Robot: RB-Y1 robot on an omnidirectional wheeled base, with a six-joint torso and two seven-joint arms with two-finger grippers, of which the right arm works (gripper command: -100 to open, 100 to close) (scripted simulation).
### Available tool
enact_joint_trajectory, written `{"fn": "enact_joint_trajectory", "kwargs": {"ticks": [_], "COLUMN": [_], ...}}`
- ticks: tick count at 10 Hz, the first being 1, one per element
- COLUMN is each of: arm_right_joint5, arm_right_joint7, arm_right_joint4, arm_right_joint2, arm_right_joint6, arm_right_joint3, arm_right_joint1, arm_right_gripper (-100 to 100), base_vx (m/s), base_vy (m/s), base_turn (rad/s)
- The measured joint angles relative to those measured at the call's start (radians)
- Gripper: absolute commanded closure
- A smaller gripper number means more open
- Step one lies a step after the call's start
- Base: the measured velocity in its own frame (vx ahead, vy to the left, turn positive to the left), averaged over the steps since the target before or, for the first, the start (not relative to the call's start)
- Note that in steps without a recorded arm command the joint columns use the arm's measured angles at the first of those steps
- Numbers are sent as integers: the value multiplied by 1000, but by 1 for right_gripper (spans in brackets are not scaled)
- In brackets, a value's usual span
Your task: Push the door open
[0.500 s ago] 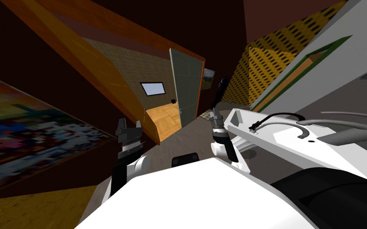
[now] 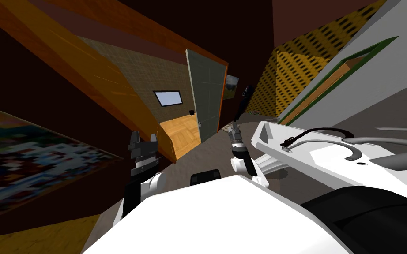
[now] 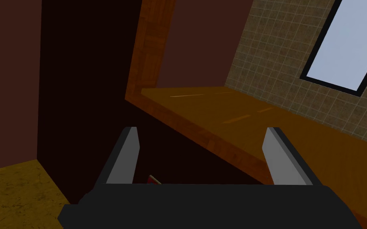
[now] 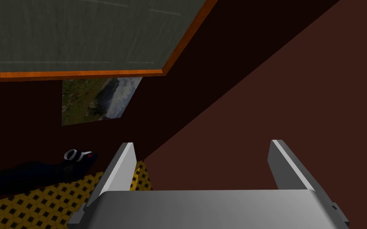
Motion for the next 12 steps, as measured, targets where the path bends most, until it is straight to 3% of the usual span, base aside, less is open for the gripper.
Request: {"fn": "enact_joint_trajectory", "kwargs": {"ticks": [10,12], "arm_right_joint5": [-11,-14], "arm_right_joint7": [-21,-26], "arm_right_joint4": [218,259], "arm_right_joint2": [-37,-43], "arm_right_joint6": [-45,-61], "arm_right_joint3": [96,117], "arm_right_joint1": [-91,-99], "arm_right_gripper": [-100,-100], "base_vx": [105,85], "base_vy": [-16,-14], "base_turn": [-18,-19]}}
